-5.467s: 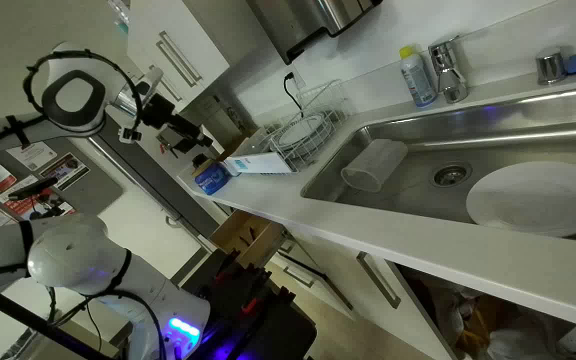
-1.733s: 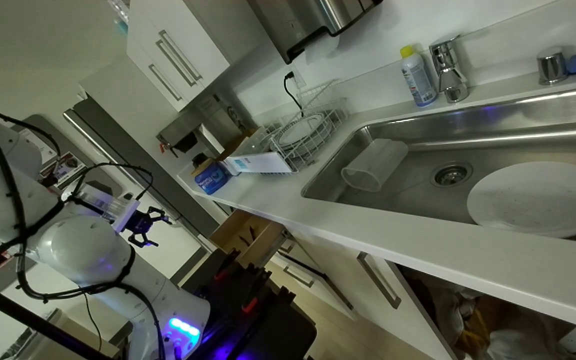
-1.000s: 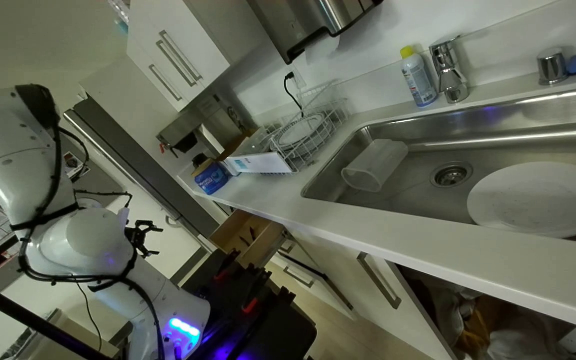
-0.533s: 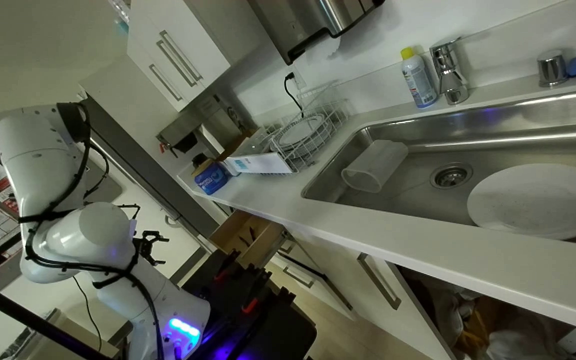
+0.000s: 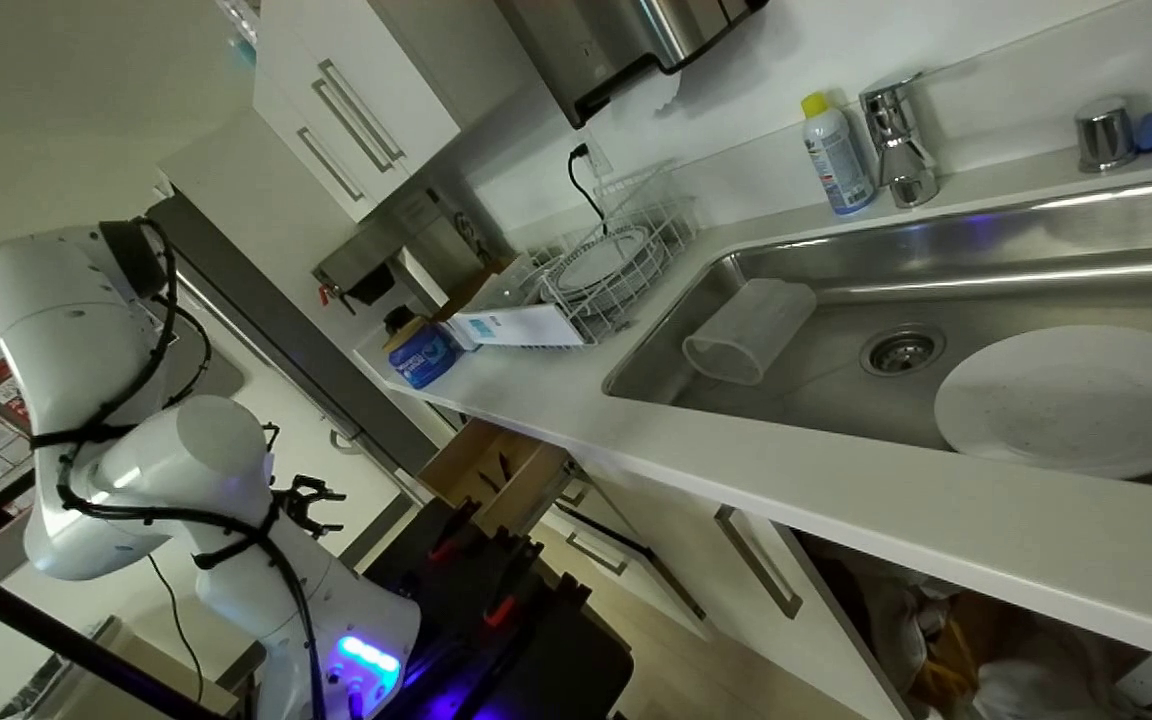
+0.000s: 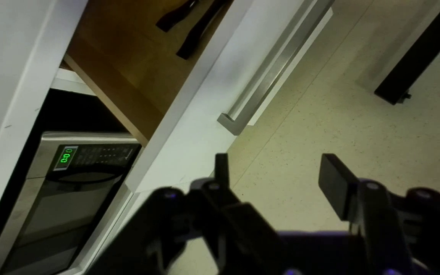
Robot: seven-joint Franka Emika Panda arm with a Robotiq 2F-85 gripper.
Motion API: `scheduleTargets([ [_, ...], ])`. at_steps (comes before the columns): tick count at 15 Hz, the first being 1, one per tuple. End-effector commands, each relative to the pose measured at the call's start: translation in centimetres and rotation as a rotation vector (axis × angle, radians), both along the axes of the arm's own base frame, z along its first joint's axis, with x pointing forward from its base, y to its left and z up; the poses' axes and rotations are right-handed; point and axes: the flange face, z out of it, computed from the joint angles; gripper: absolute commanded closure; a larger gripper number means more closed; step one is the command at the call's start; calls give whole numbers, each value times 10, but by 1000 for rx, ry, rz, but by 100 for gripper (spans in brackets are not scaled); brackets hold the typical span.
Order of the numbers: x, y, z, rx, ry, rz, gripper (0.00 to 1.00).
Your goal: Close the open drawer
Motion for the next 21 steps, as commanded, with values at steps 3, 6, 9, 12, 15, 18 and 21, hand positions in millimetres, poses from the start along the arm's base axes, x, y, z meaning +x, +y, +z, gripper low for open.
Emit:
scheduleTargets([
  [3, -7, -4, -40, 67, -123, -47, 82],
  [6, 1, -11, -69, 91, -178, -93, 100],
  [9, 2, -17, -73, 71, -144, -96, 99],
  [12, 2, -15, -80, 70, -147, -107, 99],
  [15, 10, -15, -84, 48, -191, -104, 100],
  [18, 42, -24, -102, 17, -248, -166, 100],
  [21, 66, -29, -121, -17, -262, -206, 100],
])
